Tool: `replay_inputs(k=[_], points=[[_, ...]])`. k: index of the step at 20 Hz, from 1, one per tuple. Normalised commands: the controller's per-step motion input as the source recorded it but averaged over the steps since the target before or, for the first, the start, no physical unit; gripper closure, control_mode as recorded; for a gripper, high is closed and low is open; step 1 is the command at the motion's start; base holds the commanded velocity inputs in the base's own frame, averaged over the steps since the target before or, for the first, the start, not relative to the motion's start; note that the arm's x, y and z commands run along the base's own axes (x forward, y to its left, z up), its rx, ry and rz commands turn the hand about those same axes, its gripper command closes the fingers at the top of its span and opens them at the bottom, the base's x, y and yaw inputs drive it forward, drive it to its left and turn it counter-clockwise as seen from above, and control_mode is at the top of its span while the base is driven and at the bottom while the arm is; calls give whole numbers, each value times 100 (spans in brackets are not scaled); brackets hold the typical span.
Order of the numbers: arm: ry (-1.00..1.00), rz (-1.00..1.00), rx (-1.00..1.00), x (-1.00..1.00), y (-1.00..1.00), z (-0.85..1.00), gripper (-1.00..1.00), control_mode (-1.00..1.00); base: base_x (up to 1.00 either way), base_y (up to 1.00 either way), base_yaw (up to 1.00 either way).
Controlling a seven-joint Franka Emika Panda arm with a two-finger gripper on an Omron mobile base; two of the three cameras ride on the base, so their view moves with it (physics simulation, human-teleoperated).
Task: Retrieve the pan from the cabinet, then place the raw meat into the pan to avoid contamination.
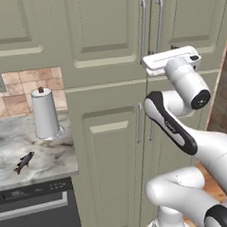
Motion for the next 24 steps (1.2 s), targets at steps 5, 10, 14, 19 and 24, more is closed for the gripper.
replay_inputs(k=[5, 10, 14, 19, 24], points=[[0, 0, 0, 21, 0, 0, -100, -100, 0, 0, 0], [0, 0, 0, 21, 1, 0, -100, -100, 0, 0, 0], [0, 0, 0, 20, 3, 0, -100, -100, 0, 0, 0], [0, 0, 0, 19, 2, 0, -100, -100, 0, 0, 0], [0, 0, 0, 17, 3, 0, 100, -100, 0, 0, 0]])
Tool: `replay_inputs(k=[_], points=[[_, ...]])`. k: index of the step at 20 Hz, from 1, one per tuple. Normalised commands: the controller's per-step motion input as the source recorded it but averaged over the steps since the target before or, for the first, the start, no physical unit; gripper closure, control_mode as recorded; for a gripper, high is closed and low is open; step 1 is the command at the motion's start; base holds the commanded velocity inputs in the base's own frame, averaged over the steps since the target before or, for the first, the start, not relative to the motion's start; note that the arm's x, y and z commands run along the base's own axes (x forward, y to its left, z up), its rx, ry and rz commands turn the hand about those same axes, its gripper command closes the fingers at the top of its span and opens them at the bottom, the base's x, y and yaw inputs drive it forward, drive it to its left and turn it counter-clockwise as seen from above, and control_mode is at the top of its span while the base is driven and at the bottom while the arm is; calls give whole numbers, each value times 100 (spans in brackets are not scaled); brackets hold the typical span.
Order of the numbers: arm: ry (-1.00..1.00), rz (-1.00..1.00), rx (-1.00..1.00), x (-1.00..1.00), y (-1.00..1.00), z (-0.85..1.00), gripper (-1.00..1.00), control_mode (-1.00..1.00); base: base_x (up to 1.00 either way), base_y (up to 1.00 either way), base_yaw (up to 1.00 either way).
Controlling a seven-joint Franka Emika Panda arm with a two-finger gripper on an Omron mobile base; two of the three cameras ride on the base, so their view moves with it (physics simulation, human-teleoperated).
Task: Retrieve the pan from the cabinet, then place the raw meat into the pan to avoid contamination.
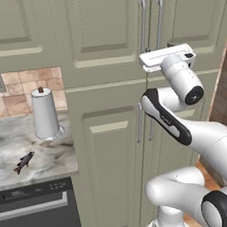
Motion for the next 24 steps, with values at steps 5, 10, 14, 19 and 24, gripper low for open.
replay_inputs(k=[5, 10, 14, 19, 24], points=[[0, 0, 0, 15, 1, 0, 100, -100, 0, 0, 0], [2, 0, 0, 13, 0, 0, 100, -100, 0, 0, 0], [3, 0, 0, 16, 0, -1, 100, -100, 0, 0, 0], [1, 0, 0, 14, 2, -3, 100, -100, 0, 0, 0], [0, -1, 0, 11, 18, -8, 100, -100, 0, 0, 0]])
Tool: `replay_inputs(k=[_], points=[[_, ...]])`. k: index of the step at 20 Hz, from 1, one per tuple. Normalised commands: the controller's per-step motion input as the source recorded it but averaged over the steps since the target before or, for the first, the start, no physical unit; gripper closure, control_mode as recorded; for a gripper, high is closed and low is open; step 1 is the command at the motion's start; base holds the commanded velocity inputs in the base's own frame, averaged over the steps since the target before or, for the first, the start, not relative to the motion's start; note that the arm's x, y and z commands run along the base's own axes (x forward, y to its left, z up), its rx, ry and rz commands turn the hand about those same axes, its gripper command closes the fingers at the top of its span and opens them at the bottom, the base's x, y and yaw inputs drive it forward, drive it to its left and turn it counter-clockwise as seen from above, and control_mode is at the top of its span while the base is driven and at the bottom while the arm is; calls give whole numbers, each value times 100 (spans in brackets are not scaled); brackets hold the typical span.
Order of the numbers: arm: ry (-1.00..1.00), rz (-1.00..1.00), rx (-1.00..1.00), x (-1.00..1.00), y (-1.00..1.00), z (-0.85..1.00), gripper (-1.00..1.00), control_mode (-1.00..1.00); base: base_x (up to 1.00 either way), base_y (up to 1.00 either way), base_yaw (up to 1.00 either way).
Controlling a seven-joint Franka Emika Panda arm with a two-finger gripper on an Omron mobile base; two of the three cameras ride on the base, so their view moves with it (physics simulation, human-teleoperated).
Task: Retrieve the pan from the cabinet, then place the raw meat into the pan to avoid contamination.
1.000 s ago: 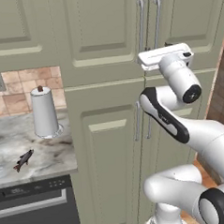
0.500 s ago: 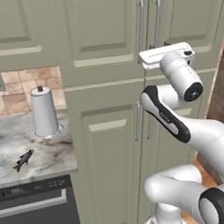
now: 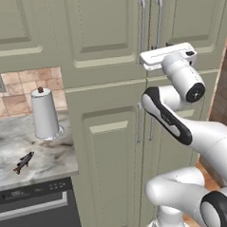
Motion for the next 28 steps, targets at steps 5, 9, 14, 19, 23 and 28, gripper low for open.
replay_inputs(k=[5, 9, 14, 19, 23, 28], points=[[-1, -3, -1, 13, 32, -20, 100, -100, 0, 0, 0], [0, -4, 0, 14, 31, -17, 100, -100, 0, 0, 0], [3, -2, 0, 15, 22, -10, 100, -100, 0, 0, 0], [9, 0, 0, 10, 3, -1, 100, -100, 0, 0, 0], [0, 0, 0, 0, 0, 0, 100, -100, 0, 0, 0], [0, 0, 0, 0, 0, 0, 100, -100, 0, 0, 0]])
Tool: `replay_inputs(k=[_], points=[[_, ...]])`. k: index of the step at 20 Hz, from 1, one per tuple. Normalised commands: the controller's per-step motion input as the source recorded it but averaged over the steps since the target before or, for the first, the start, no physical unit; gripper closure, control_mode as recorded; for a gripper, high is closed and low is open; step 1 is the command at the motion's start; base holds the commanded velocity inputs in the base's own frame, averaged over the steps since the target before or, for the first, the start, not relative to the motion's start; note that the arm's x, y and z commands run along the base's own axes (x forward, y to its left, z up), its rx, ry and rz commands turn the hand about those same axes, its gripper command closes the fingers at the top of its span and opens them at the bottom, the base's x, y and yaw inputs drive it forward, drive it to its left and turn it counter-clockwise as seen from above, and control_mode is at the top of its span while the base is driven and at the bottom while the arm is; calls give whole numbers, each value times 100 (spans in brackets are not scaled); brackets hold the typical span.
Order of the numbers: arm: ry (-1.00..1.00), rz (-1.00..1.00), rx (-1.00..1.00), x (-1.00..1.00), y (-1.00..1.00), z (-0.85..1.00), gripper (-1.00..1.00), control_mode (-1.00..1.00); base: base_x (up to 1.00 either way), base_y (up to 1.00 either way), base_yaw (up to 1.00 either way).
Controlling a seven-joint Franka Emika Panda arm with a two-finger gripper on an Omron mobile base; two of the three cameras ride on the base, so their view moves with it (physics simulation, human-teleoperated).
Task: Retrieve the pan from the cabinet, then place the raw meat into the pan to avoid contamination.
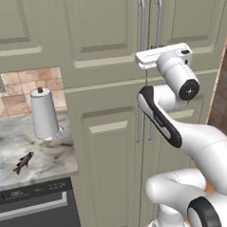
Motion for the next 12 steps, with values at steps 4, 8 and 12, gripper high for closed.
replay_inputs(k=[4, 8, 12], points=[[6, 0, 0, -2, 0, 0, 100, -100, 0, 0, 0], [13, 0, 0, -12, -5, 0, 100, -100, 0, 0, 0], [17, 0, 0, -21, -6, 0, 100, -100, 0, 0, 0]])
